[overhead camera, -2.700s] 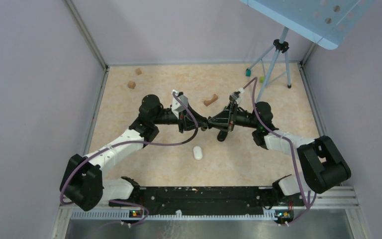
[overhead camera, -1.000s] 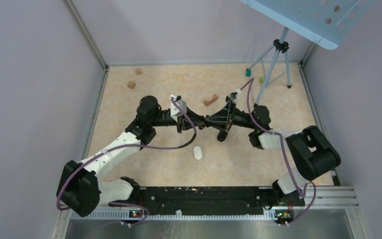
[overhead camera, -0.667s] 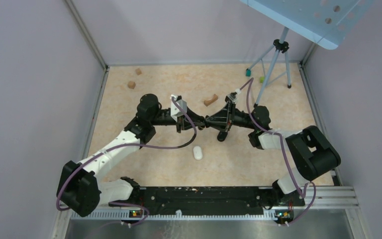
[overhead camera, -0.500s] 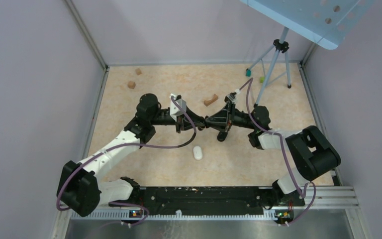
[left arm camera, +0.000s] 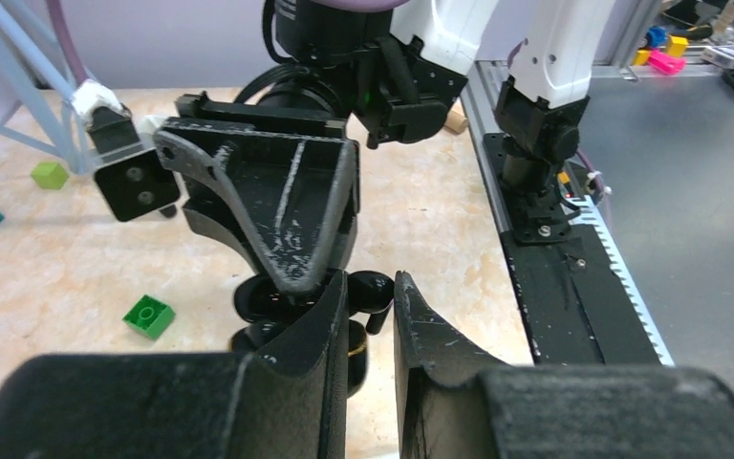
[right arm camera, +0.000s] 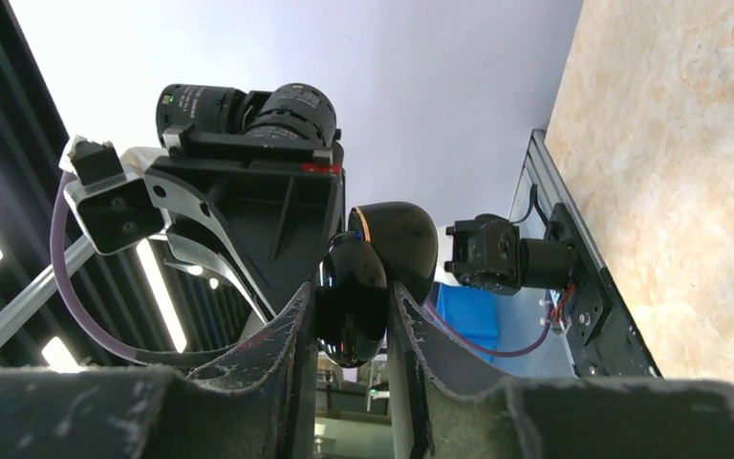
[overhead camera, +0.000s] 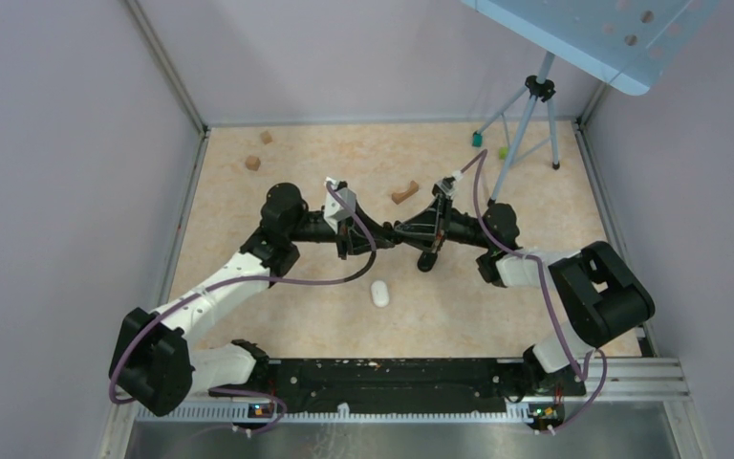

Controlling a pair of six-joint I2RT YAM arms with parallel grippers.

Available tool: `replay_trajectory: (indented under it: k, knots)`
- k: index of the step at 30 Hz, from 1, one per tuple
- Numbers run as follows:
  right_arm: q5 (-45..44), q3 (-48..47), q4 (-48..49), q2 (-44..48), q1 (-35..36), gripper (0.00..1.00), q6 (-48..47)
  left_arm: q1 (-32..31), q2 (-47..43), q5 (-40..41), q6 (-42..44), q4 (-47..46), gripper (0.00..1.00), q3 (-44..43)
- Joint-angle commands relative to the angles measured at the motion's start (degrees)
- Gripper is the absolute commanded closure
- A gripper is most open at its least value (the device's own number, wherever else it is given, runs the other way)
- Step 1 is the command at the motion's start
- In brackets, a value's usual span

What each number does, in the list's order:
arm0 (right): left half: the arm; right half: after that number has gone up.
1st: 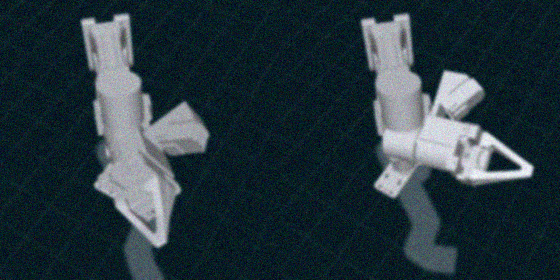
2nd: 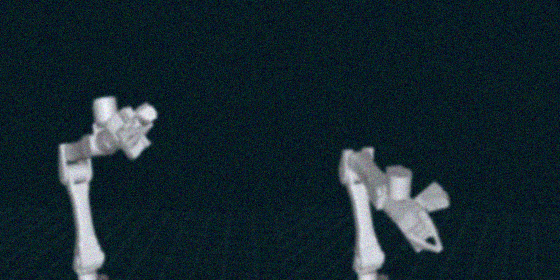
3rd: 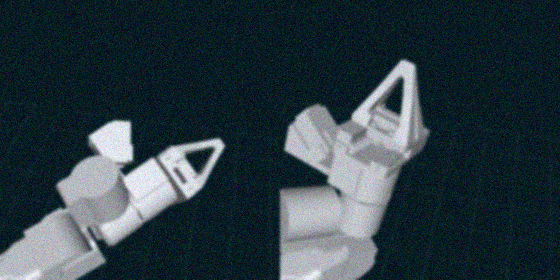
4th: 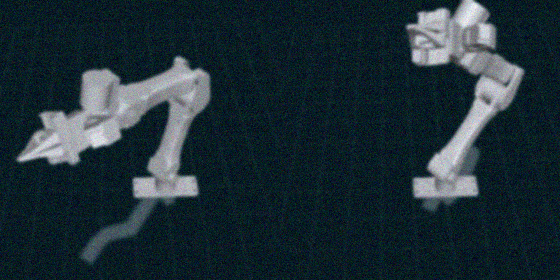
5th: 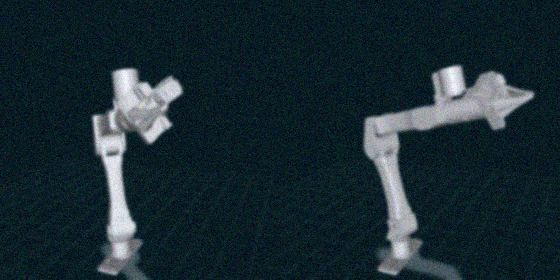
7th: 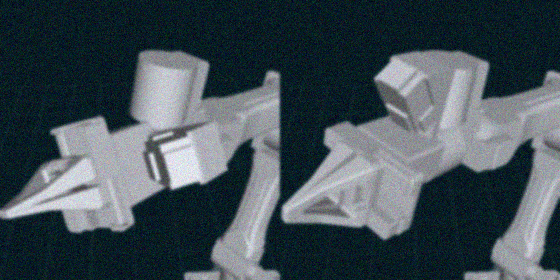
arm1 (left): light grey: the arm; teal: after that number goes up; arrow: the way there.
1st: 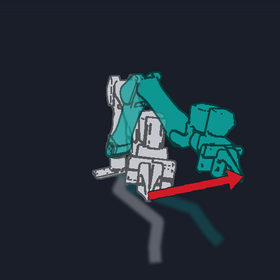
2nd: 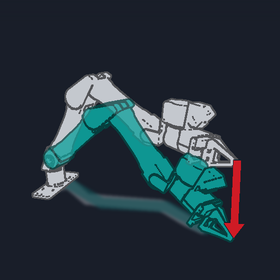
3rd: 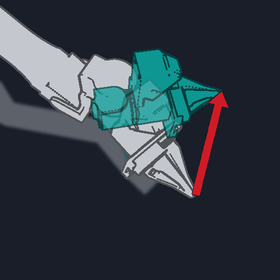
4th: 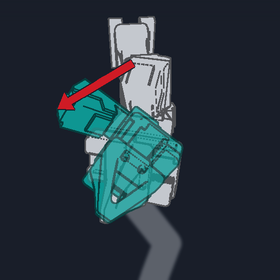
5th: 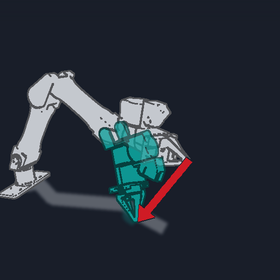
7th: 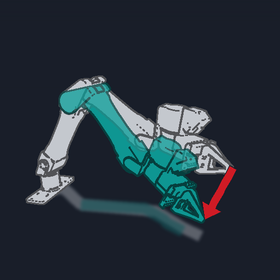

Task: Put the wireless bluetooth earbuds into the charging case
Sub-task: Insert the right earbud into the right side groove of the charging case.

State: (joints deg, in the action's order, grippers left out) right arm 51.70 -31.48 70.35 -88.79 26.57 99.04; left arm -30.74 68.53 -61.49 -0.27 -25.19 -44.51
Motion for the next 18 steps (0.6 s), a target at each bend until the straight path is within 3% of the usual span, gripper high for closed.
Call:
replay_trajectory:
  k: [1, 9, 18]
  knots:
    - [-1.78, -1.21, 3.07, 1.24, 0.15, 1.0, -0.96, -0.03, 0.81, -3.68, 1.15, 1.61, 1.0, -0.92]
    - [-1.8, -1.24, 3.0, 1.36, 0.15, 1.0, -0.98, -0.06, 1.16, -4.06, 9.76, 13.13, 1.0, -3.1]
    - [-1.66, -1.51, 0.75, 2.01, 0.19, 1.0, -1.74, -0.02, -3.37, 0.46, 5.19, 5.52, 1.0, -2.97]
